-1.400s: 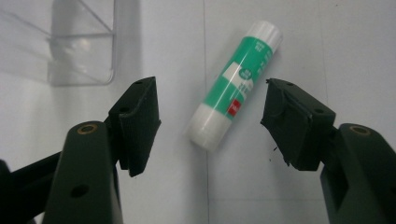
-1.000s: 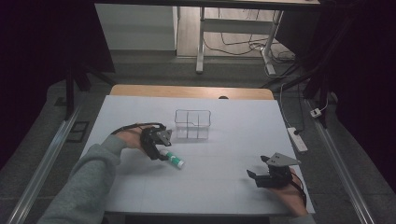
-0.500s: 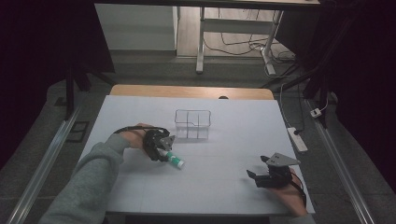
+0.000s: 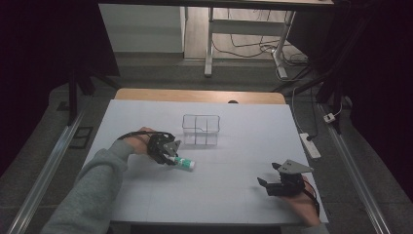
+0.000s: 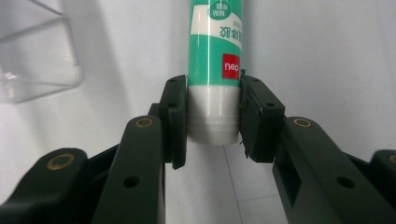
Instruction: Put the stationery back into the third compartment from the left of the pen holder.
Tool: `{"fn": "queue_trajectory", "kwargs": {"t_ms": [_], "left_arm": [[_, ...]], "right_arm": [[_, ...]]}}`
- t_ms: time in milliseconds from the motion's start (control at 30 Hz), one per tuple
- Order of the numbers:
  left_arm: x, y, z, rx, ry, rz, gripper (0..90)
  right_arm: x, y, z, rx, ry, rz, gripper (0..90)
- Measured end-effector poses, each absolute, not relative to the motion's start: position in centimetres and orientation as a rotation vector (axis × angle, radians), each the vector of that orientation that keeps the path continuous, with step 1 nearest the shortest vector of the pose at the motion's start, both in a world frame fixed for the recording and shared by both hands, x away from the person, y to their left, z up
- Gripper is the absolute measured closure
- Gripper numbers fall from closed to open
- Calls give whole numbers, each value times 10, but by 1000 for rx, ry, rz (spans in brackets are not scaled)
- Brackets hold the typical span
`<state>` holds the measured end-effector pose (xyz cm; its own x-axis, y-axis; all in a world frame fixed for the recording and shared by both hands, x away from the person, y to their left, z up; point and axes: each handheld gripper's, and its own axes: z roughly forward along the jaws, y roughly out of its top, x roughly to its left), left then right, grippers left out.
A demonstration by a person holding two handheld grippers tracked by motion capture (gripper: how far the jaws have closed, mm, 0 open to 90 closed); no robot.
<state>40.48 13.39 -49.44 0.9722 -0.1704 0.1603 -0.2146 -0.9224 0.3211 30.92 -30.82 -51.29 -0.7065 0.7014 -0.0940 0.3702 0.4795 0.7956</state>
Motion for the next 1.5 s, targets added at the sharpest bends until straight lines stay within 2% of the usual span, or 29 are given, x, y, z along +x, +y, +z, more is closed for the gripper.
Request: {"fn": "queue_trajectory", "kwargs": {"t_ms": [267, 600, 1167, 1500], "left_arm": [[394, 144, -487, 2635, 37, 191, 643], [368, 136, -480, 2559, 255, 215, 642], [350, 119, -463, 2425, 485, 258, 642], [352, 100, -468, 2435, 472, 226, 642]], "right_arm": [[309, -308, -512, 897, 2317, 1111, 181], [307, -307, -509, 881, 2286, 1134, 185], [301, -299, -501, 823, 2196, 1155, 205], [299, -287, -501, 775, 2232, 1114, 225]]}}
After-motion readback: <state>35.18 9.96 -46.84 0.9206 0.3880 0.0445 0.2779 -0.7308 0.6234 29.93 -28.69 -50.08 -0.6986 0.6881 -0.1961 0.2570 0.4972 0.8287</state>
